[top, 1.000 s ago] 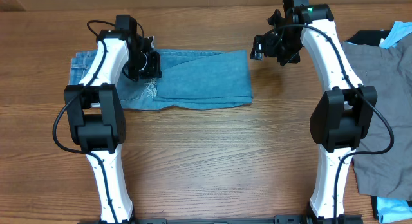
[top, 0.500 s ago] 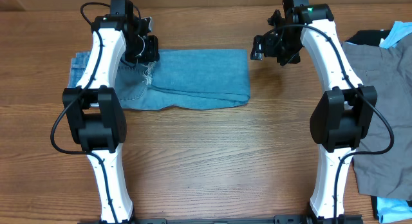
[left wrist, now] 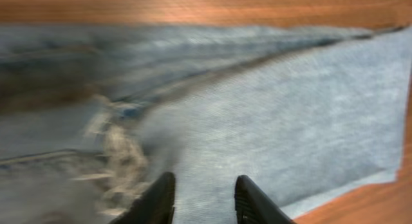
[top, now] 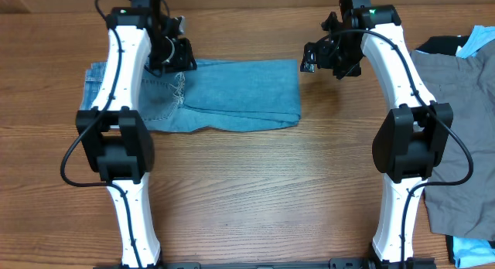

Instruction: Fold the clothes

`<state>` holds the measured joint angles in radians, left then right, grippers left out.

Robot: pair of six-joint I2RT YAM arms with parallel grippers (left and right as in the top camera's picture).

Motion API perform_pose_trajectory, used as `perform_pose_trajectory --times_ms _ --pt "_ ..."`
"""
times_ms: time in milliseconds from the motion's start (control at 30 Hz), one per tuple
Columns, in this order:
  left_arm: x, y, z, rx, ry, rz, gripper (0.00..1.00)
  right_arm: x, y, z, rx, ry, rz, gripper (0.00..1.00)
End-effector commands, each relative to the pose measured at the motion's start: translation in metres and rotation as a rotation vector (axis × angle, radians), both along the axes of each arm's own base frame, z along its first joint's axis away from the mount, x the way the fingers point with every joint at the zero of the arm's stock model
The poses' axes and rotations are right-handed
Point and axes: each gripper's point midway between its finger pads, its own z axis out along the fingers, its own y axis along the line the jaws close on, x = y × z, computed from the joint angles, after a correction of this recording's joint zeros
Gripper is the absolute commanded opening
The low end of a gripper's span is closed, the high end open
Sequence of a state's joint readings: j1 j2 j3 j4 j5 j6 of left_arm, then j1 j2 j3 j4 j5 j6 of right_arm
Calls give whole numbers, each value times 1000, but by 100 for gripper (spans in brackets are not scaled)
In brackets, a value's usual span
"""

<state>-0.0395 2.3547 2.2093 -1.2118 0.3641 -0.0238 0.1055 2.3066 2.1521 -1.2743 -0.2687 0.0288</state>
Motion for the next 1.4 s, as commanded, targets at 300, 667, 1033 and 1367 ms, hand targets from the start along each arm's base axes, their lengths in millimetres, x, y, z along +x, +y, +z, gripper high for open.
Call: perform_pose_trajectory --times_ms 300,667,1033,1367 --pt "-71 -27 -82 31 260 -70 21 -11 21 17 99 -5 34 4" --pt "-62 -31 -75 5 227 -66 4 -15 34 -16 163 -46 183 57" --pt "-45 -42 -59 -32 158 -78 22 -20 36 -65 176 -79 230 75" --pt "-44 -37 -61 -4 157 -75 23 -34 78 -62 483 -123 295 81"
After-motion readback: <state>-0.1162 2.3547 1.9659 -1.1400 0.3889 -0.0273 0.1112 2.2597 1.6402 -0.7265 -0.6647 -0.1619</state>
